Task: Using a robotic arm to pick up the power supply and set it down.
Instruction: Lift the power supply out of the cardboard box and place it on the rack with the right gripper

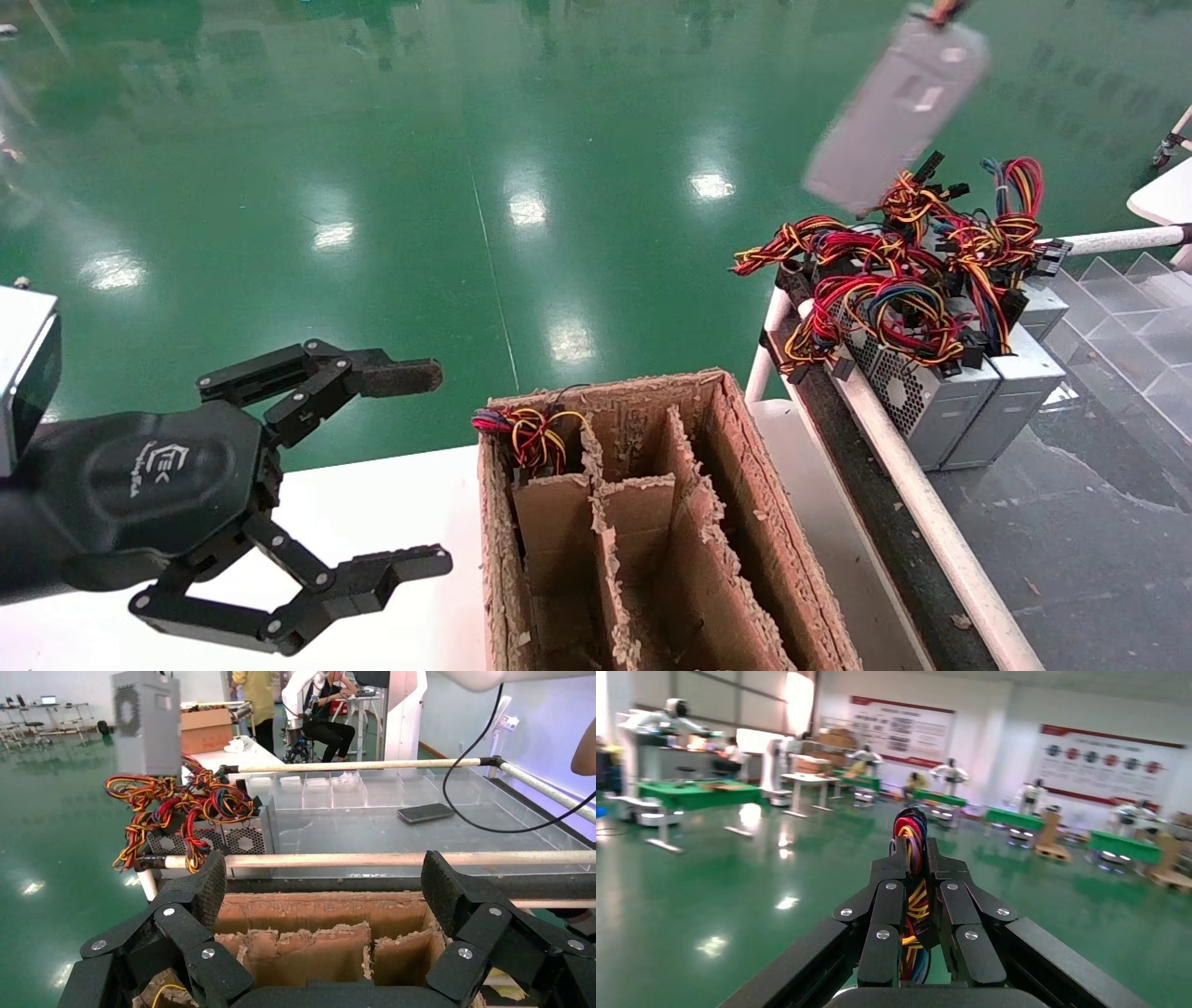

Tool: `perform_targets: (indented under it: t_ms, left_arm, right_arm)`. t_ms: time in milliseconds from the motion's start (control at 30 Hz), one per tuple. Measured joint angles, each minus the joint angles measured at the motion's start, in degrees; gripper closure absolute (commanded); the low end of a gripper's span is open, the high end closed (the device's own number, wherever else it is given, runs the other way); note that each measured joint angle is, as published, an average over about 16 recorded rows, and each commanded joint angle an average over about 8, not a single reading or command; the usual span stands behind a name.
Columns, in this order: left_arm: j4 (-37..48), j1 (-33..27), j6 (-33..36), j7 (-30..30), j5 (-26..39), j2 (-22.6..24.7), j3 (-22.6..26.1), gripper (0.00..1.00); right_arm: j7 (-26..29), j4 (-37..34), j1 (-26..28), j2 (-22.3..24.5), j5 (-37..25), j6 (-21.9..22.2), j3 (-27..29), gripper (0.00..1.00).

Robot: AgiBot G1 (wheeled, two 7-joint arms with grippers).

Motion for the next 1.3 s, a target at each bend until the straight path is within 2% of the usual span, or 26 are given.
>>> perform_targets:
  t_ms: [333, 633, 1000, 1300]
  left_arm:
    - [0.0, 0.0, 0.0, 0.0, 0.0, 0.0, 0.0, 0.00]
    - [0.0, 0.0, 0.0, 0.0, 0.0, 0.0, 0.0, 0.00]
    - [0.0, 0.0, 0.0, 0.0, 0.0, 0.0, 0.0, 0.00]
    - [0.0, 0.0, 0.0, 0.0, 0.0, 0.0, 0.0, 0.00]
  right_arm:
    - [-6.3, -13.4, 4.6, 5.7, -1.8, -2.5, 0.1, 1.00]
    - [-10.4, -22.0, 5.8, 11.3, -3.0, -5.8, -0.2, 1.00]
    - [-14.2, -27.5, 3.7, 16.6, -3.6, -12.8, -0.6, 1.00]
    - [-18.3, -29.3, 0.6, 17.4, -4.3, -17.1, -1.1, 1.00]
